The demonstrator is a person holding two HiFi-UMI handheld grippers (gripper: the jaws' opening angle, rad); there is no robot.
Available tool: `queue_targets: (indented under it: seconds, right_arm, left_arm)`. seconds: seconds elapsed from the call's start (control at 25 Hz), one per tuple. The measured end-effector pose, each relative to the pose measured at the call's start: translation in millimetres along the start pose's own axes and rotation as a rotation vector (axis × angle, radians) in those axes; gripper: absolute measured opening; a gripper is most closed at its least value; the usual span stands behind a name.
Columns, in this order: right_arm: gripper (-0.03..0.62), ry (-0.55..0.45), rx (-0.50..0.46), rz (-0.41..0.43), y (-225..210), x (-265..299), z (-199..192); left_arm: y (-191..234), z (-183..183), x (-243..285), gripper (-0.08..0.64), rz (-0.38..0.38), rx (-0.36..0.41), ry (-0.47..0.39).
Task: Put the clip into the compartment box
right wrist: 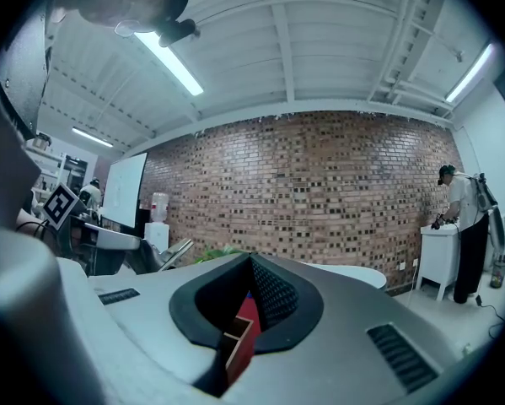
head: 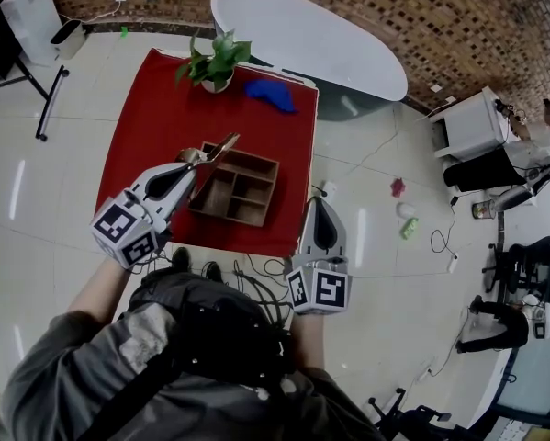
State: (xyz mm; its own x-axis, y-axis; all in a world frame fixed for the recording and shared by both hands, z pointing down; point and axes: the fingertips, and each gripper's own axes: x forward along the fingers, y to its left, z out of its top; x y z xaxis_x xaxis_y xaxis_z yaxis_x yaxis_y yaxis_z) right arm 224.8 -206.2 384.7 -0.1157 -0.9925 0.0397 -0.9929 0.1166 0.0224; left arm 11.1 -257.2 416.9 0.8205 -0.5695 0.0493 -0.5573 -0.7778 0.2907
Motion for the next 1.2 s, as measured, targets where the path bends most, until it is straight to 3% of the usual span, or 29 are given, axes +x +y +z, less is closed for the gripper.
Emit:
queue_targets:
  seconds: [0.76, 0.96, 1.2]
  right_arm:
    - [0.020, -0.012, -0.009, 0.020, 19.6, -7.9, 13.7]
    - [0.020, -0.008, -0.011, -0.007, 11.9, -15.2, 12.5]
    - [0.020, 0.015, -0.007, -0.043, 1.2, -21.0, 0.7]
  left_arm:
    - [-0.2, 21.1, -26.9, 0.037, 0.031, 0.020, -0.040]
    - [-4.3, 12.0, -15.7, 0.037, 0.011, 0.018, -0.025]
    - [-1.4, -28.1, 13.5, 0.038, -0.029, 0.044, 0.004]
